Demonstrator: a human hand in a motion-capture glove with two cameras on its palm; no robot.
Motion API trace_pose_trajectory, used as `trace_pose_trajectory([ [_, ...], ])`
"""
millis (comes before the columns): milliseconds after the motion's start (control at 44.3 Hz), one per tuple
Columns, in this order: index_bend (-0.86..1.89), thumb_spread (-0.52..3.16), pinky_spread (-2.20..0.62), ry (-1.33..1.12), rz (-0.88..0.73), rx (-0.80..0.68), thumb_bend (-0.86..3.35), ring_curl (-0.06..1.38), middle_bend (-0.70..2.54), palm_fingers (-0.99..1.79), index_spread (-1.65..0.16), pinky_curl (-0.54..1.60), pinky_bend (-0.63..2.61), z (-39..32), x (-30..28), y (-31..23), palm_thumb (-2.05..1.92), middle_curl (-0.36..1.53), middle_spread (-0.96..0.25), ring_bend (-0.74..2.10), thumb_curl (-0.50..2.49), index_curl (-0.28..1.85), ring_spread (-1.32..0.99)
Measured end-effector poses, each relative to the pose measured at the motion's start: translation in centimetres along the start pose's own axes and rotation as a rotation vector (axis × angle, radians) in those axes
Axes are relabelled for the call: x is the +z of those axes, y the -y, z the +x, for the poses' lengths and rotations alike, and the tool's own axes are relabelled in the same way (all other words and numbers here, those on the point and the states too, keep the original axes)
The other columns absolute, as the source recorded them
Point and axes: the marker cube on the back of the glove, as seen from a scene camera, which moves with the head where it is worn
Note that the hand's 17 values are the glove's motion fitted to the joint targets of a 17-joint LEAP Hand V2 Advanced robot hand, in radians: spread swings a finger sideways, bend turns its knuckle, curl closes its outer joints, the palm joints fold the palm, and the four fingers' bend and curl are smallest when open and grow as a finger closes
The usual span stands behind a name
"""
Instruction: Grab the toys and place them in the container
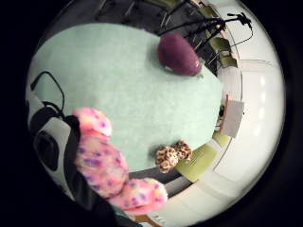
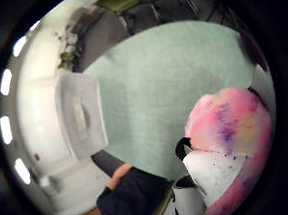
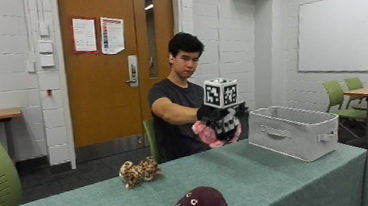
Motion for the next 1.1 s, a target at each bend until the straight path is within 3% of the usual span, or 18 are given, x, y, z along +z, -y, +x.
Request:
trace_pose_trajectory([
  [248, 0.64, 0.4, -0.44, -0.046, 0.162, -0.193, 0.18, 0.51, 0.94, 1.26, -0.24, 0.4, 0.76, -11.7, -11.1, 0.1, 0.57, 0.55, -0.3, 1.13, 0.71, 0.71, -0.38],
  [361, 0.65, 0.35, -0.43, -0.02, 0.21, -0.409, 0.18, 0.51, 0.96, 1.25, -0.23, 0.4, 0.77, -19.2, -14.6, -0.5, 0.56, 0.55, -0.3, 1.15, 0.74, 0.73, -0.37],
  [451, 0.65, 0.32, -0.43, -0.009, 0.236, -0.426, 0.18, 0.51, 0.97, 1.24, -0.23, 0.4, 0.78, -24.9, -16.0, -0.1, 0.56, 0.55, -0.29, 1.15, 0.76, 0.73, -0.36],
  [699, 0.66, 0.27, -0.44, 0.011, 0.202, -0.543, 0.17, 0.51, 0.99, 1.23, -0.22, 0.4, 0.79, -41.5, -14.6, 0.2, 0.55, 0.55, -0.29, 1.17, 0.82, 0.75, -0.36],
  [834, 0.66, 0.25, -0.44, -0.185, 0.169, -0.529, 0.16, 0.51, 0.99, 1.23, -0.22, 0.4, 0.79, -44.4, -11.1, 1.4, 0.54, 0.54, -0.29, 1.17, 0.85, 0.76, -0.36],
  [947, 0.66, 0.25, -0.44, -0.202, 0.024, -0.524, 0.15, 0.5, 1.0, 1.21, -0.22, 0.4, 0.8, -45.4, -9.1, 1.0, 0.52, 0.54, -0.29, 1.16, 0.87, 0.77, -0.36],
  [992, 0.39, 0.49, -0.43, -0.146, -0.027, -0.466, 0.01, 0.52, 0.89, 0.94, -0.24, 0.42, 0.89, -46.1, -8.8, 0.7, 0.3, 0.51, -0.29, 1.25, 0.83, 0.73, -0.36],
  [1037, 0.14, 0.62, -0.36, -0.049, -0.055, -0.454, -0.2, 0.51, 0.69, 0.23, -0.22, 0.5, 1.06, -46.9, -9.0, 0.1, -0.04, 0.47, -0.23, 1.15, 0.7, 0.72, -0.35],
  [1105, 0.11, 0.68, -0.3, 0.0, -0.051, -0.518, -0.18, 0.51, 0.6, -0.08, -0.2, 0.54, 1.16, -46.0, -9.4, -0.3, -0.16, 0.45, -0.17, 1.02, 0.62, 0.7, -0.3],
])
